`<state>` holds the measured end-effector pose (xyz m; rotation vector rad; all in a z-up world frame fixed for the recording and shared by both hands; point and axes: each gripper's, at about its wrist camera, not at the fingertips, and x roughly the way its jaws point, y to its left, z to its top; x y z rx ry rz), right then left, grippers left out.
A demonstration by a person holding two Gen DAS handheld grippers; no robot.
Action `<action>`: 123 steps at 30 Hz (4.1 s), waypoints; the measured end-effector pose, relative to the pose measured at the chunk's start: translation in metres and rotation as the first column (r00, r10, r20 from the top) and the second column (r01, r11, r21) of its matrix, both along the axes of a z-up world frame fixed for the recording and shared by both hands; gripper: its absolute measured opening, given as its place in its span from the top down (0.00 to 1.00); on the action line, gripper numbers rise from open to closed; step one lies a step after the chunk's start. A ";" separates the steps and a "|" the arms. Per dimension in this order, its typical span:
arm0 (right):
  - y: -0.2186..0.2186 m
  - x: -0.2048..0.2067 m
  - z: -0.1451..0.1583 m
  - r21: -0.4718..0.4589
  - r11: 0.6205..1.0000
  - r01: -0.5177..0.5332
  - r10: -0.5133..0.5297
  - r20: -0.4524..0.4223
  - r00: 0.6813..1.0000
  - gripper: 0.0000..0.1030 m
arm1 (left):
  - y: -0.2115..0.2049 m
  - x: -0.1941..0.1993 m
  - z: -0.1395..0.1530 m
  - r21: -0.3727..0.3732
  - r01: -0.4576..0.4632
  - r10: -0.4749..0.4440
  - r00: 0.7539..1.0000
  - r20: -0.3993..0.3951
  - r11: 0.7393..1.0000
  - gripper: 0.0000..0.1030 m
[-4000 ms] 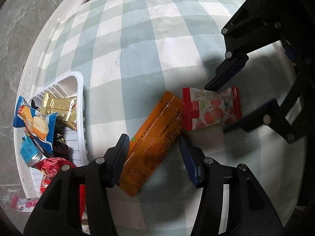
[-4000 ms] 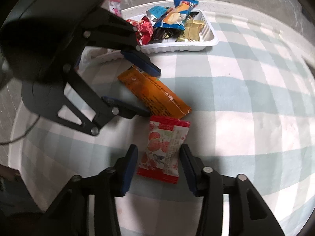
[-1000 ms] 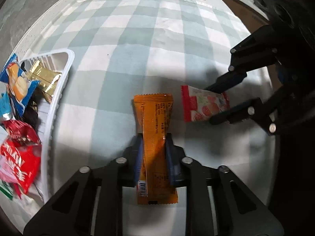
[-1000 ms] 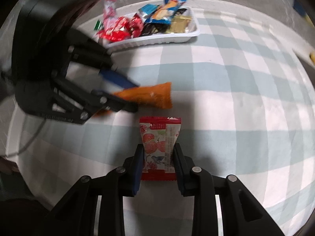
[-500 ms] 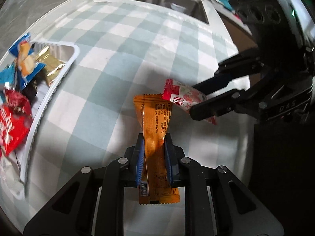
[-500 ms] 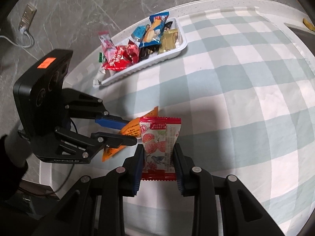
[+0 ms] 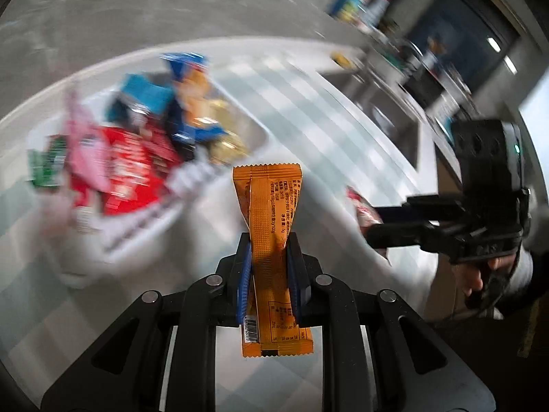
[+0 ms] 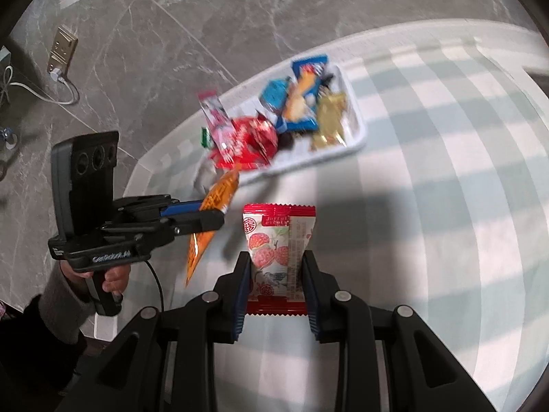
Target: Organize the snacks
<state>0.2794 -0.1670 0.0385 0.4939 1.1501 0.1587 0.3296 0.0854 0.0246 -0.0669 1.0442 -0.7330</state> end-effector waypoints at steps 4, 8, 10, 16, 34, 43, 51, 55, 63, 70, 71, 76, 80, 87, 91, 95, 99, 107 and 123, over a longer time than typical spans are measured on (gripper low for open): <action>0.002 0.035 0.005 -0.008 1.000 -0.028 0.028 0.028 0.999 0.70 | 0.031 0.026 0.011 -0.044 -0.138 0.138 0.990 -0.005 0.989 0.84; 0.002 0.073 0.004 -0.019 0.999 -0.041 0.042 0.046 0.998 0.70 | 0.044 0.051 0.016 -0.042 -0.222 0.222 0.975 0.000 0.974 0.83; 0.002 0.090 0.002 -0.025 0.999 -0.047 0.048 0.050 0.998 0.70 | 0.049 0.063 0.018 -0.048 -0.255 0.255 0.967 0.003 0.966 0.84; 0.005 0.134 -0.004 -0.054 0.996 -0.066 0.069 0.052 0.996 0.70 | 0.059 0.104 0.012 -0.049 -0.351 0.351 0.936 -0.013 0.935 0.83; 0.018 0.194 -0.043 -0.084 0.991 -0.104 0.105 0.004 0.994 0.66 | 0.052 0.145 -0.009 0.009 -0.456 0.456 0.890 0.019 0.890 0.82; 0.018 0.192 -0.040 -0.134 0.986 -0.099 0.105 0.037 0.994 0.55 | 0.049 0.133 0.000 0.015 -0.513 0.510 0.857 0.079 0.858 0.45; 0.012 0.159 -0.018 -0.154 0.985 -0.074 0.092 0.109 0.990 0.55 | 0.044 0.107 0.035 -0.031 -0.543 0.538 0.820 0.193 0.839 0.14; 0.007 0.138 -0.006 -0.155 0.986 -0.056 0.077 0.137 0.988 0.54 | 0.032 0.082 0.062 -0.036 -0.575 0.556 0.770 0.312 0.817 0.05; 0.003 0.090 0.014 -0.137 0.990 -0.029 0.053 0.175 0.983 0.50 | 0.018 0.020 0.136 -0.107 -0.633 0.580 0.611 0.539 0.767 0.03; 0.010 0.056 0.031 -0.111 0.993 -0.027 0.050 0.209 0.977 0.50 | -0.010 -0.063 0.222 -0.197 -0.613 0.505 0.382 0.774 0.766 0.00; 0.012 0.050 0.034 -0.121 0.992 -0.028 0.054 0.215 0.975 0.49 | -0.014 -0.078 0.230 -0.217 -0.603 0.504 0.359 0.786 0.768 0.00; 0.019 0.029 0.046 -0.129 0.991 -0.035 0.066 0.239 0.969 0.45 | -0.036 -0.089 0.226 -0.157 -0.496 0.449 0.549 0.705 0.854 0.00; 0.023 0.015 0.050 -0.148 0.988 -0.046 0.081 0.237 0.968 0.45 | -0.065 -0.078 0.194 0.009 -0.555 0.404 0.616 0.676 0.832 0.00; 0.020 -0.005 0.050 -0.155 0.987 -0.032 0.066 0.217 0.974 0.44 | -0.074 -0.079 0.161 0.073 -0.566 0.440 0.710 0.550 0.821 0.00; 0.021 -0.012 0.050 -0.158 0.987 -0.027 0.060 0.211 0.976 0.41 | -0.074 -0.083 0.151 0.094 -0.574 0.447 0.720 0.530 0.814 0.00; 0.025 -0.017 0.049 -0.159 0.987 -0.033 0.065 0.204 0.977 0.41 | -0.070 -0.079 0.142 0.114 -0.579 0.451 0.731 0.513 0.808 0.00; 0.030 -0.022 0.046 -0.154 0.987 -0.041 0.071 0.192 0.979 0.40 | -0.065 -0.079 0.140 0.112 -0.585 0.463 0.732 0.499 0.804 0.00; 0.039 -0.026 0.040 -0.147 0.987 -0.060 0.085 0.171 0.982 0.40 | -0.054 -0.078 0.134 0.122 -0.631 0.508 0.711 0.487 0.766 0.00; 0.047 -0.027 0.033 -0.141 0.987 -0.082 0.104 0.150 0.983 0.39 | -0.039 -0.077 0.124 0.114 -0.676 0.557 0.680 0.477 0.728 0.00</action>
